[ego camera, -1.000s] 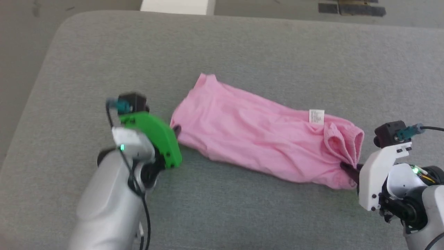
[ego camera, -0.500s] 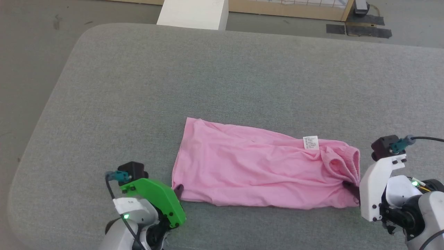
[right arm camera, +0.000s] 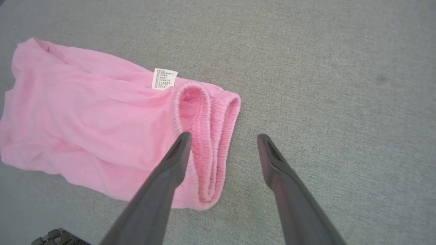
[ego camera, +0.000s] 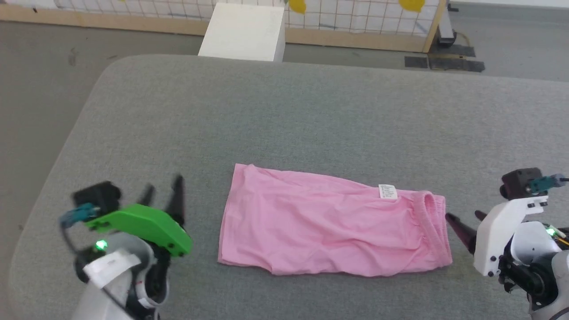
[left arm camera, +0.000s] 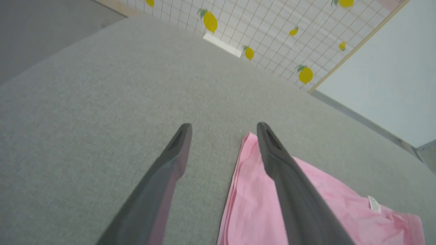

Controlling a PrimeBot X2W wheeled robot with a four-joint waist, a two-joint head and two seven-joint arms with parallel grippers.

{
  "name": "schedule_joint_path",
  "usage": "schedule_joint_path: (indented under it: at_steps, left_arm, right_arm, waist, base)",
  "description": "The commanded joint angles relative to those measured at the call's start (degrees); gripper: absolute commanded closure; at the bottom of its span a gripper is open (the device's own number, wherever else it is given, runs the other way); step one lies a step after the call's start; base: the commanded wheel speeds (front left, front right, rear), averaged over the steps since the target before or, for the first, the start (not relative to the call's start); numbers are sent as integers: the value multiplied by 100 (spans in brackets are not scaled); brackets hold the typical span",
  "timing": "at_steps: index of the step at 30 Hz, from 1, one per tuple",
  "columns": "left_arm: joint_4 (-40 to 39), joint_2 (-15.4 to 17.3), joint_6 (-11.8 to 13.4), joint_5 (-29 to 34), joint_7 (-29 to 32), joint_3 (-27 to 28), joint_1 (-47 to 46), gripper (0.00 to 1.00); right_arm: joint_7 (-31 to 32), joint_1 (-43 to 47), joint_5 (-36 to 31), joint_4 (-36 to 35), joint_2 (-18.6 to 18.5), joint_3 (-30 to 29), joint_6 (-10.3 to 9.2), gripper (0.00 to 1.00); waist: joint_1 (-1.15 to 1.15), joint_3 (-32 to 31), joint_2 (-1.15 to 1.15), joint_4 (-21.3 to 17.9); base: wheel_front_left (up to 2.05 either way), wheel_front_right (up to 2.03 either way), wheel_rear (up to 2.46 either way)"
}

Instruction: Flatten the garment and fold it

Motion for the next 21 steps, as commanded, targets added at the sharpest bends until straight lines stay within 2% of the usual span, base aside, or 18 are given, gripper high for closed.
schedule_joint_path:
  at_steps: [1,2,6,9,15,21]
  left_arm:
    - [-126,58,-131,159,-433,83,28,0]
    - [-228,202,-408,592,-1437,105,60,0]
    - [-161,224,-598,1004,-2384,105,109,0]
    - [-150,163,-675,1216,-2561,200,128,0]
    - [-468,-238,-818,1649,-2598,528,273,0]
    - [-468,-488,-1009,1861,-2599,711,340,0]
  right_arm:
    - [-104,95,-87,-46,120,-75,-9,0]
    - [-262,128,-245,-60,346,-148,-9,0]
    - [-322,123,-399,40,575,-54,-9,0]
    - [-344,37,-567,212,673,-34,-9,0]
    - [-335,-261,-1090,728,815,-227,-9,0]
    - [-331,-474,-1143,1039,889,-177,-9,0]
  waist:
    - [0,-17,0,-45]
    - [0,65,0,-81]
    - [0,209,0,-97]
    - [0,347,0,-104]
    - [0,612,0,-46]
    - [0,759,0,8]
  base:
    - [0,0,0]
    - [0,0,0]
    - [0,0,0]
    - [0,0,0]
    - [0,0,0]
    - [0,0,0]
